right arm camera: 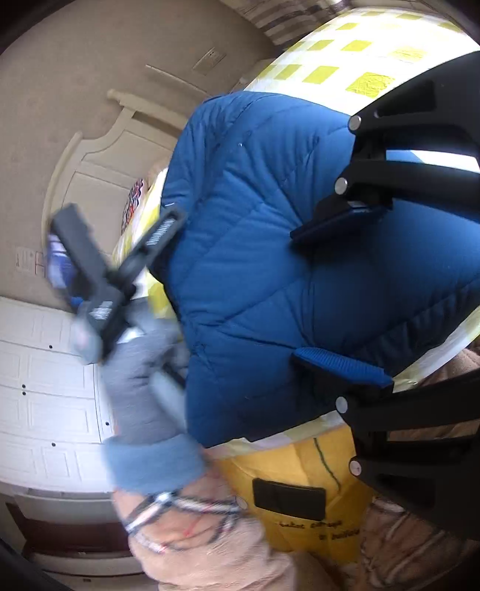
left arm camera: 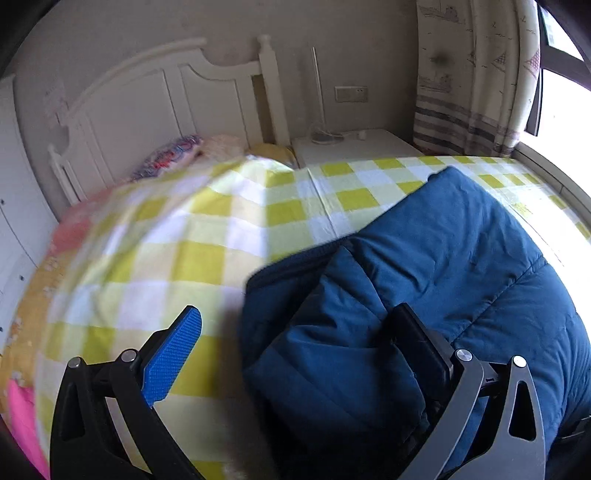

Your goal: Fold large clothes

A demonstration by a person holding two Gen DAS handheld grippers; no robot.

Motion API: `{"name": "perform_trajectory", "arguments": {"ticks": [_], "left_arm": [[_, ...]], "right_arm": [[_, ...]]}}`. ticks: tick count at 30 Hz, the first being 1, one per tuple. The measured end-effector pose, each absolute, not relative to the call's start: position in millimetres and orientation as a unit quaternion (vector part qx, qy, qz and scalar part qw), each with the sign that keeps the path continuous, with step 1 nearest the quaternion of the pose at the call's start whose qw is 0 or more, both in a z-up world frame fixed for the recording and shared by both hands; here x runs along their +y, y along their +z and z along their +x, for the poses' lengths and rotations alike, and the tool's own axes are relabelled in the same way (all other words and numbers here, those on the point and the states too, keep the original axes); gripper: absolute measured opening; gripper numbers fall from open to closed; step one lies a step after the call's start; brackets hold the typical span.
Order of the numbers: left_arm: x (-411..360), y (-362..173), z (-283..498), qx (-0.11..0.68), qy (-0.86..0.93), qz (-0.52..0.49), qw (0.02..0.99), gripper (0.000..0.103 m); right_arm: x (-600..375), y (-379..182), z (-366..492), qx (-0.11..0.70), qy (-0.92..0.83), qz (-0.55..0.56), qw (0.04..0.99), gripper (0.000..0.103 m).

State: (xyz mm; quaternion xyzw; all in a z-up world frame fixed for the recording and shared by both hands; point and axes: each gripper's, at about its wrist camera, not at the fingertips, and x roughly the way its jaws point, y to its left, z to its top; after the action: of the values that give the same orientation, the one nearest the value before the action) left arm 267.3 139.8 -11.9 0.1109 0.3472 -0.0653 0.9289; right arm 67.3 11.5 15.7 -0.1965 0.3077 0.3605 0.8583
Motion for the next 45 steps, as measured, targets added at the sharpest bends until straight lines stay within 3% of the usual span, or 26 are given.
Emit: {"name": "perform_trajectory", "arguments": {"ticks": [5, 7, 10, 12, 16, 21, 26, 29, 32, 37, 42, 45], "left_arm": [[139.2, 40.8, 226.8, 0.324, -0.092, 0.039, 0.941, 0.099], [126.3, 28.6, 214.2, 0.326, -0.074, 0.04, 0.942, 0.099], [111.3, -33.7, 218.1, 0.362, -0.022, 0.082, 0.928, 0.099], [128.5, -52.4, 213.4, 0.336, -0.028, 0.034, 0.941, 0.099], [153.4, -57.2, 211.1, 0.342, -0.016, -0.022, 0.939, 0.099], [159.9, -60.9, 216.1, 0.347, -0.027, -0.044, 0.936, 0.099], [157.7, -58.9, 210.3, 0.333, -0.01, -0.035, 0.942, 0.099], [161.3, -56.5, 207.4, 0.331, -0.01, -0.047, 0.943, 0.099], [172.0, -57.1, 205.4, 0.325, 0.005, -0.07, 0.943, 0.099], [182.9, -62.2, 210.9, 0.339, -0.019, -0.107, 0.934, 0.099], [182.5, -61.4, 206.8, 0.328, -0.01, -0.106, 0.939, 0.099], [183.4, -61.6, 206.4, 0.328, -0.01, -0.11, 0.938, 0.099]], "right_arm": [[13.1, 12.4, 80.7, 0.309, 0.367, -0.192, 0.856, 0.058], [11.1, 9.0, 81.7, 0.305, 0.368, -0.187, 0.858, 0.059], [10.5, 3.9, 67.9, 0.296, 0.37, -0.181, 0.862, 0.059], [13.5, 5.7, 59.9, 0.29, 0.388, -0.189, 0.854, 0.058], [-7.1, 29.5, 64.7, 0.277, 0.384, -0.183, 0.862, 0.054], [-63.3, 70.1, 132.7, 0.241, 0.303, -0.064, 0.92, 0.053], [-56.8, 73.6, 228.3, 0.27, 0.275, -0.043, 0.922, 0.034], [-30.6, 50.6, 281.5, 0.297, 0.26, -0.078, 0.916, 0.031], [-0.5, -12.7, 330.1, 0.405, 0.278, -0.09, 0.866, 0.034], [20.1, 1.3, 329.9, 0.399, 0.271, -0.188, 0.855, 0.033], [-30.9, 37.1, 343.6, 0.356, 0.231, -0.065, 0.903, 0.032], [-32.5, 3.2, 367.0, 0.415, 0.213, -0.072, 0.882, 0.033]]}}
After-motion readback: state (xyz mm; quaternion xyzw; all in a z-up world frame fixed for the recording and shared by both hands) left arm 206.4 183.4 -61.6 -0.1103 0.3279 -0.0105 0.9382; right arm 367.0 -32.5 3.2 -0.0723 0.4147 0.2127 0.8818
